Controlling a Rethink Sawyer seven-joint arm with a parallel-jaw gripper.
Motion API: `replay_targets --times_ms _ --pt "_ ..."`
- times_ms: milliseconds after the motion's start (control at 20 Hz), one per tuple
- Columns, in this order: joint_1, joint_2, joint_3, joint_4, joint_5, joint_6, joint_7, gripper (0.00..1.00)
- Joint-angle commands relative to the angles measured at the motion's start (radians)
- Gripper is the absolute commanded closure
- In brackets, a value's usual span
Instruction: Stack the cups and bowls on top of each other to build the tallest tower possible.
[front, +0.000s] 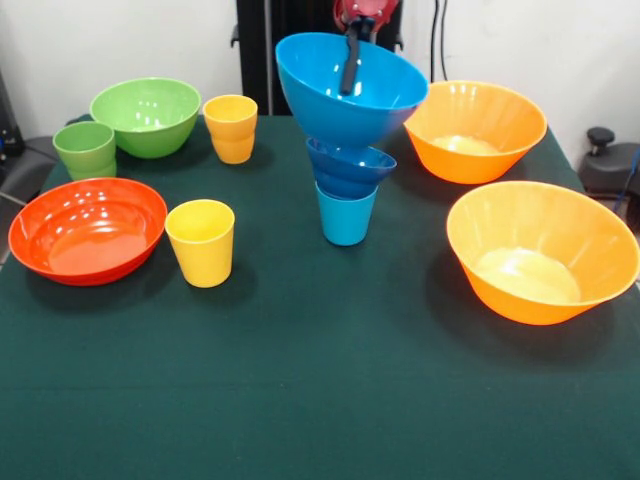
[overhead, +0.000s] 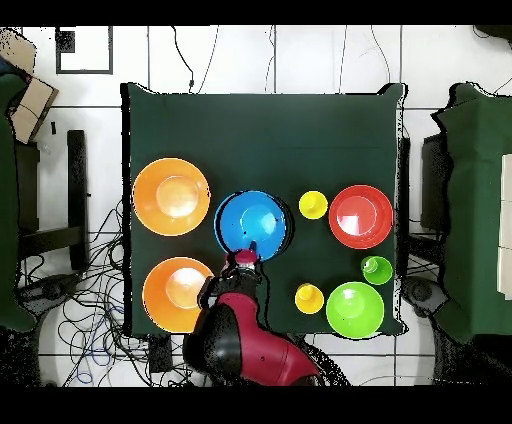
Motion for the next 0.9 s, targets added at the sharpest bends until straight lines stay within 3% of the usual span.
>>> replay_targets --times_ms 50,350,900 --pt "0.001 0.071 0.04 0.024 -0.047 -0.081 0.229 1.0" --pt "0.011 0.073 0.039 0.024 -0.032 -0.085 0.226 1.0" --pt "-0.031 0.073 0.039 0.029 -0.078 -0.105 0.217 1.0"
